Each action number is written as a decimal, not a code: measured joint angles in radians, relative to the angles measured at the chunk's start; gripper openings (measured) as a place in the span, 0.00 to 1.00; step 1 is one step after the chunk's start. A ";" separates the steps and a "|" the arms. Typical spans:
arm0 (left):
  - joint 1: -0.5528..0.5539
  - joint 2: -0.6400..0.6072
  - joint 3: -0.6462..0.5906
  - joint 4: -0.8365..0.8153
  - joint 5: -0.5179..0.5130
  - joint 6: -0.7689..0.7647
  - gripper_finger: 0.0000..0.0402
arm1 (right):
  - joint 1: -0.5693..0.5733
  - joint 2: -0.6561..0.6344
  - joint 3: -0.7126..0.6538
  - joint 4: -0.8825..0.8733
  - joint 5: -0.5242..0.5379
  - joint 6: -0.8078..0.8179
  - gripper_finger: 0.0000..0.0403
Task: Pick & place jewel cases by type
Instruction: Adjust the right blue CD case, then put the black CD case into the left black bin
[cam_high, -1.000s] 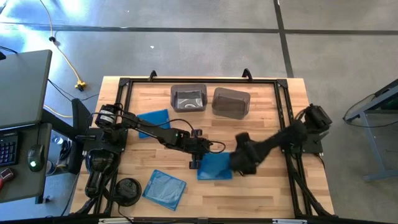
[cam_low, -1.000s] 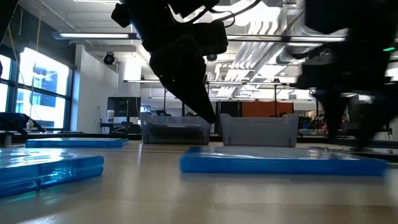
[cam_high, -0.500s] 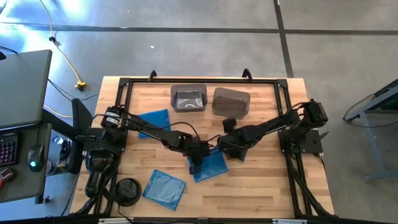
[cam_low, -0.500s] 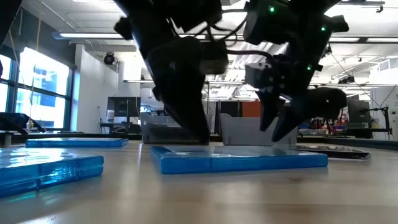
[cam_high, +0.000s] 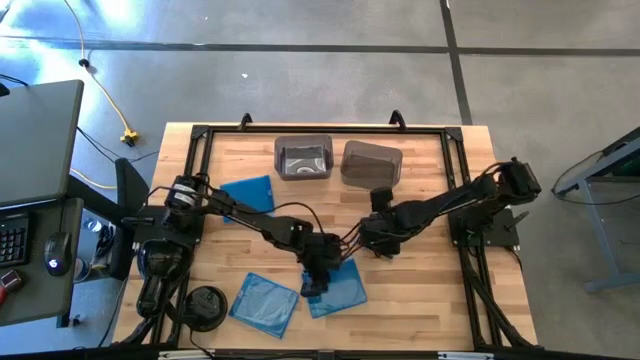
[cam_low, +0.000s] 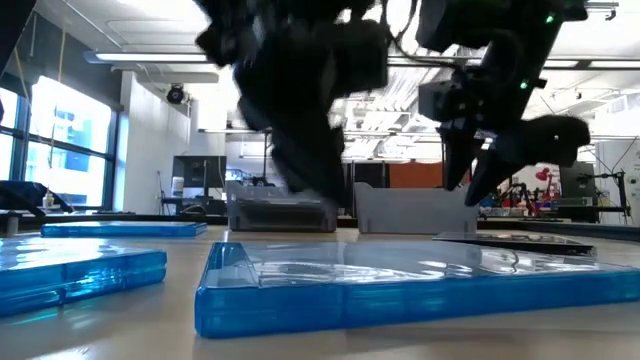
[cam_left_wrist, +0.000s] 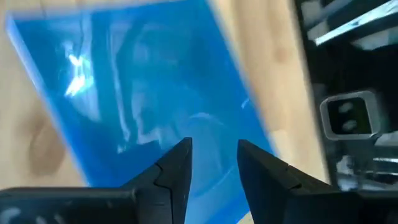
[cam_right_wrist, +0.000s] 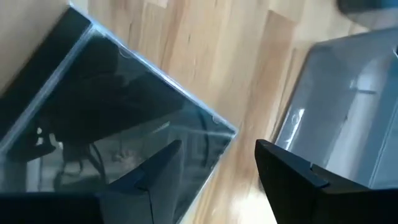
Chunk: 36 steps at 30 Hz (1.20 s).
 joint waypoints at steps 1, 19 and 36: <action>0.001 -0.001 0.020 -0.011 -0.034 0.006 0.32 | 0.008 -0.009 0.000 -0.012 0.004 0.022 0.49; 0.251 0.040 0.112 0.032 -0.340 -0.144 0.32 | 0.212 -0.096 -0.047 -0.245 -0.149 0.578 0.49; 0.340 0.180 0.117 0.245 -0.208 -0.302 0.32 | 0.337 -0.128 -0.369 0.130 -0.188 0.922 0.49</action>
